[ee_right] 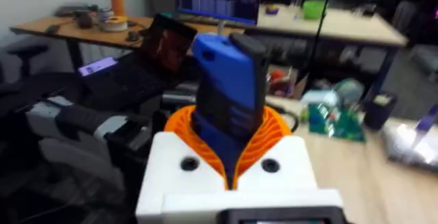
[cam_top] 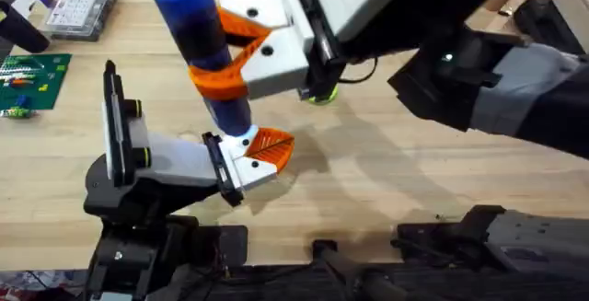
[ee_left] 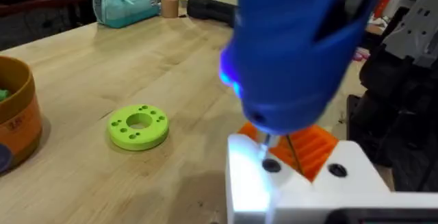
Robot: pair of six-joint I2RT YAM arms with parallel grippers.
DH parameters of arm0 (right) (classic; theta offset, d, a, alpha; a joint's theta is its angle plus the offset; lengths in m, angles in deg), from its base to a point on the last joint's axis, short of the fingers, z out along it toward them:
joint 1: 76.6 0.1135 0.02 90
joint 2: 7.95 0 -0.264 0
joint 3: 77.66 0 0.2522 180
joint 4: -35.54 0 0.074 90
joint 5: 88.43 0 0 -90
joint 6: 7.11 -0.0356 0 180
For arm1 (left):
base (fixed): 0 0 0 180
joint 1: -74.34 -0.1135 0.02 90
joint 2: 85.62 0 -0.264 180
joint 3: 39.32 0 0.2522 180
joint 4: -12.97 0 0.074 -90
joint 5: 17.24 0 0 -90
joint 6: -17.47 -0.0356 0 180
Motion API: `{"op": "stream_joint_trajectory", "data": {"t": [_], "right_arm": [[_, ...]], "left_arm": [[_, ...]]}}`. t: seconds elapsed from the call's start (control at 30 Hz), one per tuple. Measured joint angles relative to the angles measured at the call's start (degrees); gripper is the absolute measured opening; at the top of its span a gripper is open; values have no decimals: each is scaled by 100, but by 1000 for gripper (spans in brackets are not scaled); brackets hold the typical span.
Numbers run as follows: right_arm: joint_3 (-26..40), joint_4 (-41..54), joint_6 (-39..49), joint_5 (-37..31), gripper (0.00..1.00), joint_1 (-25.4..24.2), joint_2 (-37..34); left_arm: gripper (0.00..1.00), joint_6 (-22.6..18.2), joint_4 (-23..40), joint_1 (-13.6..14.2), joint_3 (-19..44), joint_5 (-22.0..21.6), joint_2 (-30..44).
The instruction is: Pick up the gripper from the table and insert it into the empty holder that is missing its gripper. Then pick up a screw, insert it into the mounting hole, and use the screwdriver to tighten it. Finally, clean up the table by picking up the vegetable and placing it into the bucket.
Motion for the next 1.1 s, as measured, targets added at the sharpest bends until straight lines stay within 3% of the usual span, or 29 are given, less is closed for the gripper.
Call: {"op": "stream_joint_trajectory", "data": {"t": [0.13, 0.27, 0.37, 0.53, 0.7, 0.87, 1.1], "right_arm": [[13, -529, -279, -145, 26, -13, -3], [317, -60, -528, -179, 26, -133, -2], [879, 950, -549, -214, 26, -313, -1], [2118, 4044, 114, -462, 26, -729, 1], [3238, 6983, 1437, -1613, 25, -1076, 0], [3789, 8038, 2473, -2803, 25, -1327, 2], [3834, 9361, 3490, -4169, 25, -1671, -3]], "left_arm": [[4, 0, 0, 0, 0, 2, 2], [4, 0, 0, 0, 0, 0, 0], [4, 0, 0, 0, 0, 1, 2], [4, -2, 0, 0, 0, 0, 0], [4, -2, 0, 0, 0, 0, 0], [4, -1, 0, 0, 0, 0, 0], [4, -2, 0, 0, 0, 2, 0]]}}
